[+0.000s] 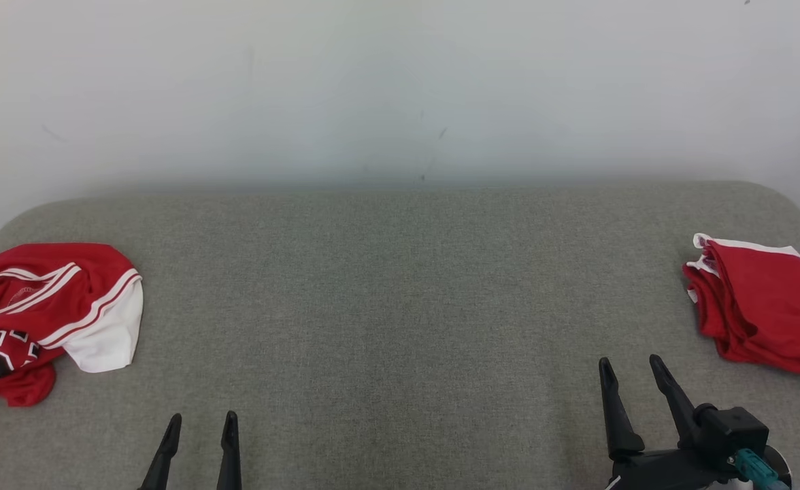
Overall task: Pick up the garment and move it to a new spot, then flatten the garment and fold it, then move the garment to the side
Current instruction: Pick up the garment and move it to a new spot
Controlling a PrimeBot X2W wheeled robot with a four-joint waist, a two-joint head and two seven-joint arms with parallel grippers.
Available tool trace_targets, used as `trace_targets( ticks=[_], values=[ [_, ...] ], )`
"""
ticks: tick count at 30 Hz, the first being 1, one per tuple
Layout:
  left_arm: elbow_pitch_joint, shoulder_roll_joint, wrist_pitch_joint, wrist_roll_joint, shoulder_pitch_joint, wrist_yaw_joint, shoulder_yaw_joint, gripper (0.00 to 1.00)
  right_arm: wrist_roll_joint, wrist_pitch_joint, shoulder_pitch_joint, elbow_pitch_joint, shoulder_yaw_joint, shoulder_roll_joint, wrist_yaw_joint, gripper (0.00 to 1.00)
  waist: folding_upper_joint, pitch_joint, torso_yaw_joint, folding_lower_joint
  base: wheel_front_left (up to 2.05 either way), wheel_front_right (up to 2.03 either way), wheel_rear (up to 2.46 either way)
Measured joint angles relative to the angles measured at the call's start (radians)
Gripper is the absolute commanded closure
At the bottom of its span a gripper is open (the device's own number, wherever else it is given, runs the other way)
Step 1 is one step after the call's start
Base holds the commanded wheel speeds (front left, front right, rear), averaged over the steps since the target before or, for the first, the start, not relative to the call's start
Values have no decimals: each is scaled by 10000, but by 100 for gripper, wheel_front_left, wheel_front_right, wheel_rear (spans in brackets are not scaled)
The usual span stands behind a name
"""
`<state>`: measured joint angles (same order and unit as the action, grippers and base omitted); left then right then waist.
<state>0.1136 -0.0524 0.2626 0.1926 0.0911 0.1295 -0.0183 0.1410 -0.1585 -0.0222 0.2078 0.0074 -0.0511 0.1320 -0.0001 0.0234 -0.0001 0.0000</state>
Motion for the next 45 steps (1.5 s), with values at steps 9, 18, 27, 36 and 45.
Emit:
trace_targets(
  ticks=[9,18,27,36,45],
  values=[
    [0,-163,0,10,-104,15,-40,0,86,-67,6,-33,-115,0,0,0,1,-103,389,0,0,0,0],
    [71,-226,0,6,-140,15,-63,0,257,-178,146,-23,98,2,0,0,1,-84,1221,0,0,0,0],
    [117,-251,2,-48,-43,15,171,0,324,-180,285,-50,332,6,0,0,0,26,2934,0,0,0,0],
    [-251,-224,0,-58,337,2,658,0,405,-130,31,86,1026,12,0,0,0,60,4557,0,0,0,0],
    [-704,-38,0,113,704,-161,1068,0,401,-31,-732,431,1768,13,0,0,2,-347,5239,2,0,0,0]
  ],
)
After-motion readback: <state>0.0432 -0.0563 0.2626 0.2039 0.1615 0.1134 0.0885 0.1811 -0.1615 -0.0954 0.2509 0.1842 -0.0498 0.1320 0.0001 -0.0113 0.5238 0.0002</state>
